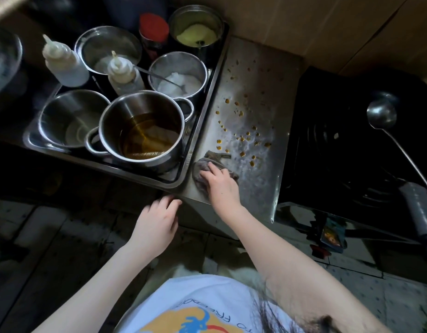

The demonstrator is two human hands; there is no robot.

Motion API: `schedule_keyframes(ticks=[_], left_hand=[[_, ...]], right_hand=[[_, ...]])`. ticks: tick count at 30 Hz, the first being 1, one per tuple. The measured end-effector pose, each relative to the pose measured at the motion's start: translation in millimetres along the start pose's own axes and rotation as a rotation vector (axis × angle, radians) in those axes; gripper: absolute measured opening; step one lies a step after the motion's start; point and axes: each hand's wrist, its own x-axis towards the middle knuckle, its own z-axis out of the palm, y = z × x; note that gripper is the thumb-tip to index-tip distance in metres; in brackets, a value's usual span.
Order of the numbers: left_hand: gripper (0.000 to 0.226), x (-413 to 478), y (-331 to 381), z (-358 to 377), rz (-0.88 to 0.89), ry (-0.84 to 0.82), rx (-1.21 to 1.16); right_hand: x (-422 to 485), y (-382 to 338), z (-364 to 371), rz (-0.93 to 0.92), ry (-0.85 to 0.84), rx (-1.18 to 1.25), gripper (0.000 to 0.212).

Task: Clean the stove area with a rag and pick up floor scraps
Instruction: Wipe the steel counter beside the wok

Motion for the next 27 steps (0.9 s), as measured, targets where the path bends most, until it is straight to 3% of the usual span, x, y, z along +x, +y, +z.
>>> schedule_keyframes(ticks=[9, 13, 18, 27], left_hand=[[0.041, 9.1, 5.8, 6.5, 0.019, 0.020, -0.026], [0.041, 10.4, 7.3, 7.2, 0.023, 0.026, -0.017], [0.040, 9.7, 6.0, 5.7, 0.039, 0.025, -0.010], [0.042, 6.8, 0.3, 0.6, 0.067, 0.010, 0.025]], right_hand=[[-26.3, 98.0, -29.5, 0.410, 0.163, 0.073, 0.041], [-35.0, 106.3, -25.7, 0.498, 0.222, 0.083, 0.042], [-24.3, 68.6, -12.6, 0.373, 0.134, 0.015, 0.041], [18.9, 0.7, -0.2, -0.059, -0.016, -0.092, 0.039]])
